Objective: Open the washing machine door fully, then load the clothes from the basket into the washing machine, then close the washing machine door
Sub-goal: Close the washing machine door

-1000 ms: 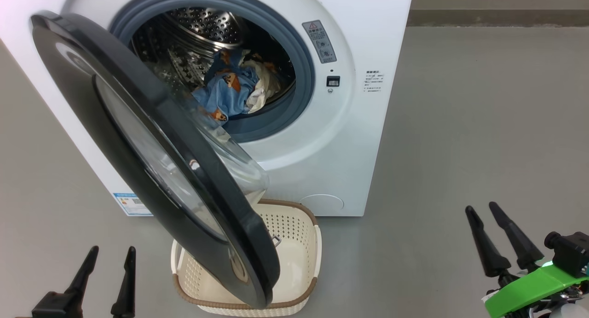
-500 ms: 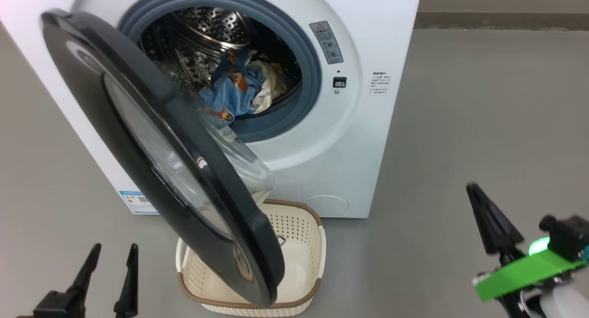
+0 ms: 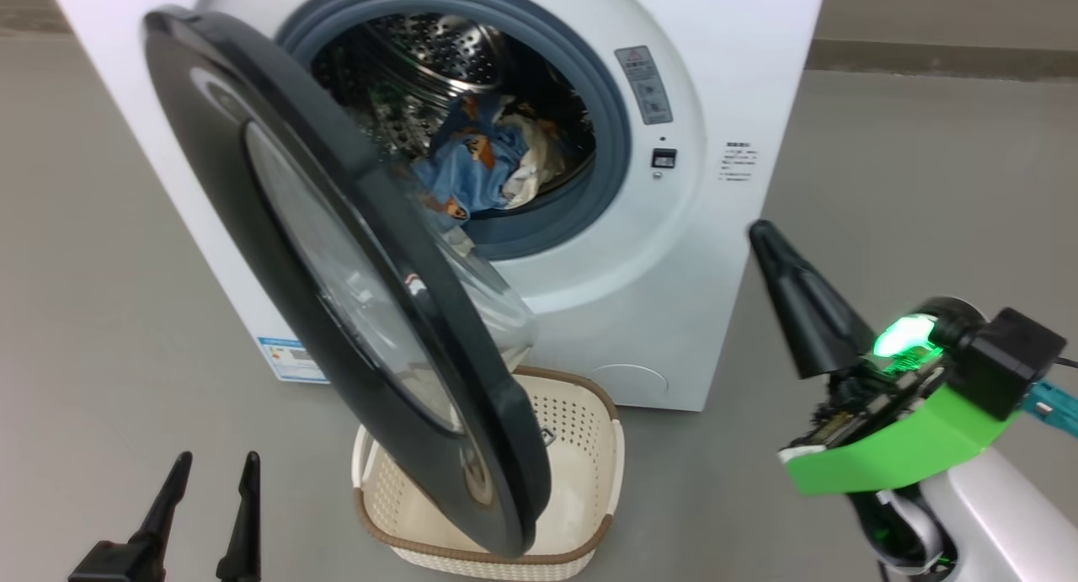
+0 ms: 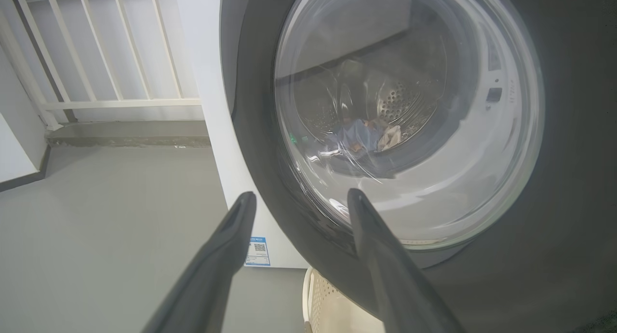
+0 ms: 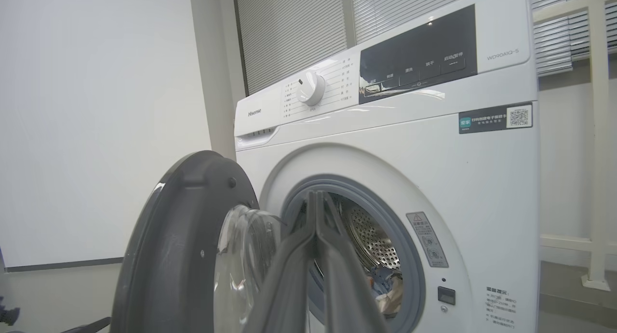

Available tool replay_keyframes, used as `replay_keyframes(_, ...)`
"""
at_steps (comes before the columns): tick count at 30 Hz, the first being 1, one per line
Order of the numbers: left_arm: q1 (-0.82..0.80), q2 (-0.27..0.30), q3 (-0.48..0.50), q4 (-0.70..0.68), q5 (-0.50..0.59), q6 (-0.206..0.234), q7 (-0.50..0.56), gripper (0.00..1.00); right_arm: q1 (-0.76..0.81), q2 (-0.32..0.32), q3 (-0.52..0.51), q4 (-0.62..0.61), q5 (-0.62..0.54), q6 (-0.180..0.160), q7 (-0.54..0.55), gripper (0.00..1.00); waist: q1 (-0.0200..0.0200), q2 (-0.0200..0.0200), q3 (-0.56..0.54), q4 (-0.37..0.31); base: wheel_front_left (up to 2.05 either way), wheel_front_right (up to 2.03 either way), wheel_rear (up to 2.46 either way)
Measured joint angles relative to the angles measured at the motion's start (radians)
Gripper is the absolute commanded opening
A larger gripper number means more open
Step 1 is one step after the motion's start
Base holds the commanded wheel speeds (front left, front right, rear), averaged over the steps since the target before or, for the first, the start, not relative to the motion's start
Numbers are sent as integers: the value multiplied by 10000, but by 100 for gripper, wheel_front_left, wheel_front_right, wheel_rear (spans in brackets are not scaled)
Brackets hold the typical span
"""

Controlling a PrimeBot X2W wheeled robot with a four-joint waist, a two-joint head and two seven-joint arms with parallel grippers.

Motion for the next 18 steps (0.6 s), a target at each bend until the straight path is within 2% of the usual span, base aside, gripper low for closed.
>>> replay_keyframes(9, 196, -38, 6, -42, 96, -38, -2, 100, -690, 257, 1835, -982, -75, 0, -29, 0, 0, 0, -126, 469, 0, 0, 0)
replay_keyframes(18, 197, -105, 27, -42, 98, -38, -2, 100, -900, 500, 3933, -736, 125, 0, -27, 0, 0, 0, -148, 806, 0, 0, 0)
